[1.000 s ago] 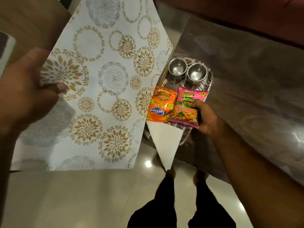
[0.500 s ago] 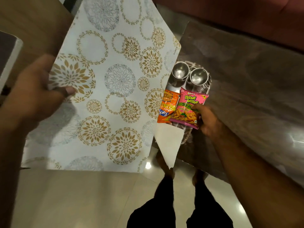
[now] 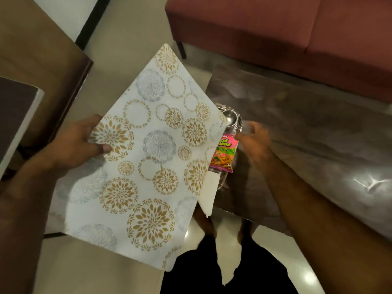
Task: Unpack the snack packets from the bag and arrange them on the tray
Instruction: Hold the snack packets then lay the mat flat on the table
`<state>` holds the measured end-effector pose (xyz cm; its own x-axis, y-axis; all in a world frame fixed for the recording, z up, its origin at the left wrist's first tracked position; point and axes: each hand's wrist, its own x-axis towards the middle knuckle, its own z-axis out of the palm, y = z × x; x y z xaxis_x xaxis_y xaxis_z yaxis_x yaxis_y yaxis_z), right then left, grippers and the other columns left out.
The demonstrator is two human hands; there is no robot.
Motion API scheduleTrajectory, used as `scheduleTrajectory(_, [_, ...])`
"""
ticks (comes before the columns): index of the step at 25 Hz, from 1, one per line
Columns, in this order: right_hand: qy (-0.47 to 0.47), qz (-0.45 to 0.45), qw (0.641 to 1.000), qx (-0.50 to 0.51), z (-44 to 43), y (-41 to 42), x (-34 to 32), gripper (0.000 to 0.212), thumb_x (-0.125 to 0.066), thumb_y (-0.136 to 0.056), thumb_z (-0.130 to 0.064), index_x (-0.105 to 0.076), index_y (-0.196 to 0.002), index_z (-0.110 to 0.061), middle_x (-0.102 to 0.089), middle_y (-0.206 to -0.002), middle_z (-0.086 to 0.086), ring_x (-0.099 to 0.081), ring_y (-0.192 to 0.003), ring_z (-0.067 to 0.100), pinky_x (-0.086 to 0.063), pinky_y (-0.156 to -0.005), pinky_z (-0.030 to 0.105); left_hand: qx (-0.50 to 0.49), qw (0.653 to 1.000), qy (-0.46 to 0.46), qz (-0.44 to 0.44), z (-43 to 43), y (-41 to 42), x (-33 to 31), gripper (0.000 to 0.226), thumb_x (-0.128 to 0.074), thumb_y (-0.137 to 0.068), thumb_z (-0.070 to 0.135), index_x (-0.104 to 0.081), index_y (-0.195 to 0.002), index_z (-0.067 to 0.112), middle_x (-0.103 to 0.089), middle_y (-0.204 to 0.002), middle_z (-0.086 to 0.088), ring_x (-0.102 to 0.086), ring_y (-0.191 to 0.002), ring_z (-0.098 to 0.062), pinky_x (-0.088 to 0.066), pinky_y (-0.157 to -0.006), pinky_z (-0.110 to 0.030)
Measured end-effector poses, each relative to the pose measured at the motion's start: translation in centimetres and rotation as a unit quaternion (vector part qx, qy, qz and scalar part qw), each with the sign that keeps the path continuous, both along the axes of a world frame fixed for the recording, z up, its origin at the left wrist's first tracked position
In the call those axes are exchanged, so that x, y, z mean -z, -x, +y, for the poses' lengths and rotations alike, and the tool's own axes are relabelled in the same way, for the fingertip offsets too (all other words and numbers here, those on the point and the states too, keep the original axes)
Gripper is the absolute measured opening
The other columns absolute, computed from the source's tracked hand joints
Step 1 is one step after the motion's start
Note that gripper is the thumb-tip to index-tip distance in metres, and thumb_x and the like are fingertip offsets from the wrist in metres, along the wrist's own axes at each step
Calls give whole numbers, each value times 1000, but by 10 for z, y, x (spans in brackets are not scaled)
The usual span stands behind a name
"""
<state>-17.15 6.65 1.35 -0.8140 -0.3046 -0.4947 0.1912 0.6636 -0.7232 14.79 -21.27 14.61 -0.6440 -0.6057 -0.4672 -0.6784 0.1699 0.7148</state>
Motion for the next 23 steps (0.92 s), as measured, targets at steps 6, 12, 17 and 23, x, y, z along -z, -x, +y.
scheduleTrajectory(6, [28, -19, 994, -101, -3, 7, -71, 86, -85, -82, -30, -41, -156, -25, -49, -147, 2, -57, -128, 18, -52, -98, 32, 117, 989, -90, -23, 6, 23, -19, 36, -74, -81, -14, -66, -109, 8, -79, -103, -9, -75, -99, -33, -60, -87, -49])
scheduleTrajectory(12, [99, -93, 982, -134, 20, -1, -97, 46, -86, -86, -17, -62, -124, -16, -75, -113, -4, -77, -95, 6, -63, -75, 22, 194, 974, -115, -16, 18, 51, -23, 38, -79, -79, -5, -64, -113, 4, -78, -109, -12, -76, -101, -29, -61, -87, -42])
scheduleTrajectory(17, [53, 20, 995, -86, 52, -6, -99, 9, -66, -101, -16, -67, -107, -9, -73, -103, 3, -71, -84, 12, -57, -62, 22, 232, 965, -112, -50, 33, 61, -14, 32, -77, -86, 1, -69, -112, 19, -79, -109, 0, -77, -98, -17, -59, -86, -37])
scheduleTrajectory(23, [57, 44, 997, -42, 97, 5, -105, 25, -61, -103, -14, -67, -124, -3, -75, -111, 6, -74, -97, 22, -61, -81, 33, 228, 962, -97, -117, 39, 51, -3, 28, -89, -76, 14, -80, -101, 25, -82, -101, 6, -78, -91, -15, -62, -81, -31])
